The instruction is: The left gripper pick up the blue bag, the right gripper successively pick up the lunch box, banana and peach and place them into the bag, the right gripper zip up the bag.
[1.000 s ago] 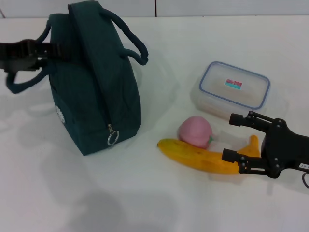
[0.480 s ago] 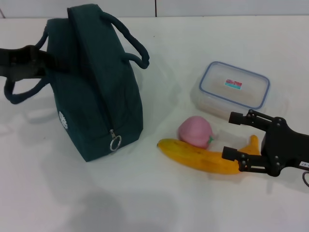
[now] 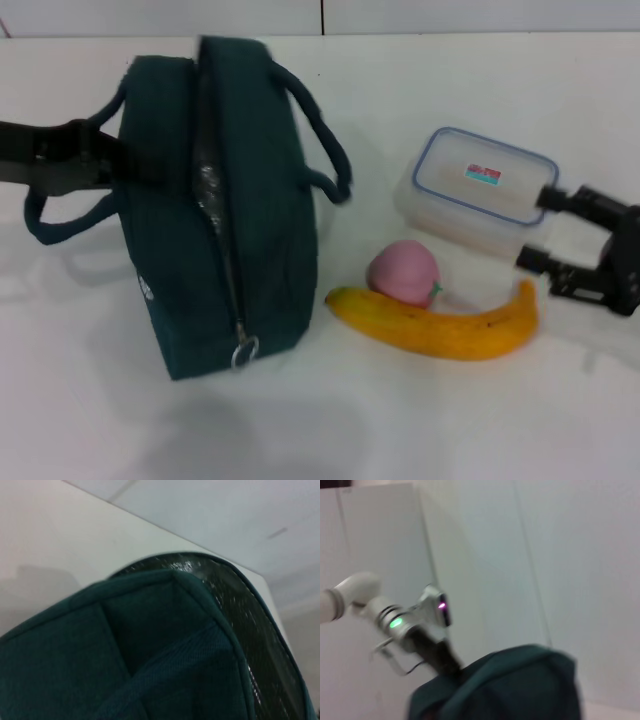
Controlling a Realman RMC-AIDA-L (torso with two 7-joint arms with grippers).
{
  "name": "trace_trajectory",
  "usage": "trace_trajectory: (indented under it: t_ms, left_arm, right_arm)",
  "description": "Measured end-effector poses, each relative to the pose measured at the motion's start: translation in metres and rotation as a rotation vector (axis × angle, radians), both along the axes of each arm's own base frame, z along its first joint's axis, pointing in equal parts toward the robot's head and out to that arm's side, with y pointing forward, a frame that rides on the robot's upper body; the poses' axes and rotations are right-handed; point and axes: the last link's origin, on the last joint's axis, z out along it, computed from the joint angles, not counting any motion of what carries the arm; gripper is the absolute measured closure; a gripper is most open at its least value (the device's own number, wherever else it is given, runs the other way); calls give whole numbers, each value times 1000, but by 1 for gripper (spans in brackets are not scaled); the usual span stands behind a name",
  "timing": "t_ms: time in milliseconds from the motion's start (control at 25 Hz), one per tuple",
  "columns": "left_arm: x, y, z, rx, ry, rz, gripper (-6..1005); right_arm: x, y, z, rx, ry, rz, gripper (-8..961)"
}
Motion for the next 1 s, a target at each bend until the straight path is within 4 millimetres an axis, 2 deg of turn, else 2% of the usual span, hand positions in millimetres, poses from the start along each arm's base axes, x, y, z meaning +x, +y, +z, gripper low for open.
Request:
trace_trajectory:
  t_ms: [160,280,600,760,1000]
  left_arm:
    - [0,-6,-2,-32,-23,12,950]
    - [-2,-8,-8,-53,-46,30,963]
    - [-2,-11,-11,-64,-84,25,963]
    - [0,-10,-10,-65,-82,16,963]
    - [3,-7,-12,-68,-63,-15,963]
  right_arm:
    - [8,3,11,60,49,-84,102]
    - [12,5,10,61,62,-140,103]
    - [45,10,13,76,213,-518,105]
    - [62,11,9,30,272,-702,109]
    - [62,20,-2,-74,329,-818,114]
